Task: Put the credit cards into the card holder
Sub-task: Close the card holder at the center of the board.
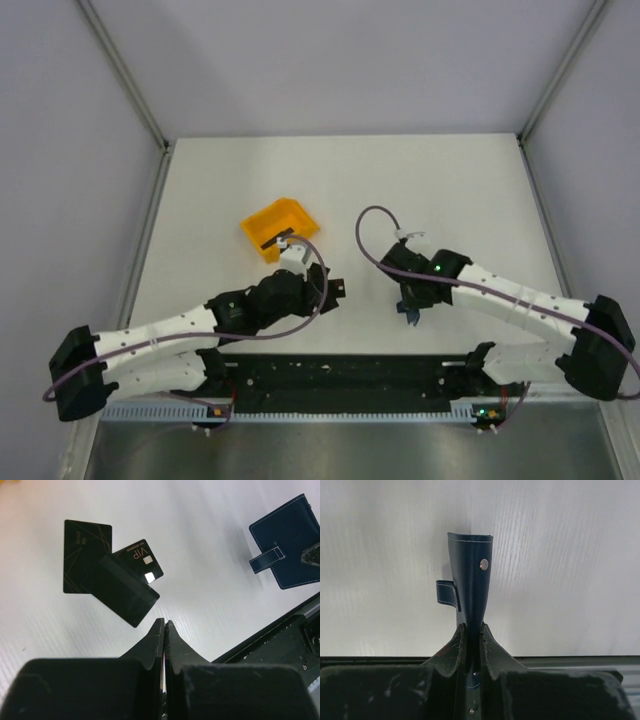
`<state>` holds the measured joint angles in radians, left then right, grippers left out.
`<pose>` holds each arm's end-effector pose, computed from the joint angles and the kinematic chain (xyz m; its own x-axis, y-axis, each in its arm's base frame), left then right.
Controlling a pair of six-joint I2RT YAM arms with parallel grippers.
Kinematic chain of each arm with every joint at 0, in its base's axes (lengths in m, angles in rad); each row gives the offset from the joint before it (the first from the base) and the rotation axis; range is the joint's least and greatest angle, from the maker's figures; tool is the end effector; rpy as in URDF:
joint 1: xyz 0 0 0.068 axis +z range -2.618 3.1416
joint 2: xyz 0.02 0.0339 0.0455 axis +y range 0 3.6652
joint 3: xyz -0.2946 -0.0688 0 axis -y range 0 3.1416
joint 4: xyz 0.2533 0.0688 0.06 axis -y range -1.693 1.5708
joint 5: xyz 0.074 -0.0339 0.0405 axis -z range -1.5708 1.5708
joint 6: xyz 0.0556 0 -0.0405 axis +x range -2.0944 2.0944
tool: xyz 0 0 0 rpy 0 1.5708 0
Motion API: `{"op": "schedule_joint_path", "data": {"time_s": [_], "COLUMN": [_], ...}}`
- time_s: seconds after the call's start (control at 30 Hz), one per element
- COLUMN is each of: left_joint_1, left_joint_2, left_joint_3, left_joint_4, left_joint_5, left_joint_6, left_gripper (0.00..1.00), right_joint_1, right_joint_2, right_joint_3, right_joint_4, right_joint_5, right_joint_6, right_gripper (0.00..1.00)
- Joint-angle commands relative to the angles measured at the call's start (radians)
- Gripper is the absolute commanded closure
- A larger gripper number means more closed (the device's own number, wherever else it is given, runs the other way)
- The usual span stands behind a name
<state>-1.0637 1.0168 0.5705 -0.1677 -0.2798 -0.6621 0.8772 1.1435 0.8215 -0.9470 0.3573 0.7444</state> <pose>0.1220 -0.1880 0.2354 -0.6698 -0.0110 -0.7425 0.4042 0.8334 -0.3770 0.1394 0.1373 0.2380 -0.8920 -0.0800 -0.4449 -0.0674 0.9967 -0.0442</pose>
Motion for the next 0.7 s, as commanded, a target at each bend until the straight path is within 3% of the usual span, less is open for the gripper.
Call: {"op": "schedule_joint_path", "data": {"time_s": [0.0,0.27,0.53,0.67], "left_joint_1": [0.005,0.011,0.011,0.011], "left_joint_2": [-0.119,-0.288,-0.423,-0.446], "left_joint_3": [-0.024,-0.044,-0.037,-0.011], "left_joint_4": [-0.082,-0.179,-0.259,-0.279], "left_joint_5": [-0.079,-0.148,-0.160,-0.156], "left_joint_6": [-0.024,-0.053,-0.057,-0.053], "left_gripper": [1.00,1.00,1.00,1.00], "right_joint_1": [0.123,0.201,0.213,0.215], "right_joint_2": [0.155,0.487,0.600,0.645], "right_joint_3": [0.204,0.413,0.501,0.547], "right_joint_4": [-0.205,-0.522,-0.671,-0.673], "right_joint_5": [0.236,0.407,0.457,0.483], "right_joint_6": [0.142,0.323,0.320,0.228], "right_gripper": [1.00,1.00,1.00,1.00]}}
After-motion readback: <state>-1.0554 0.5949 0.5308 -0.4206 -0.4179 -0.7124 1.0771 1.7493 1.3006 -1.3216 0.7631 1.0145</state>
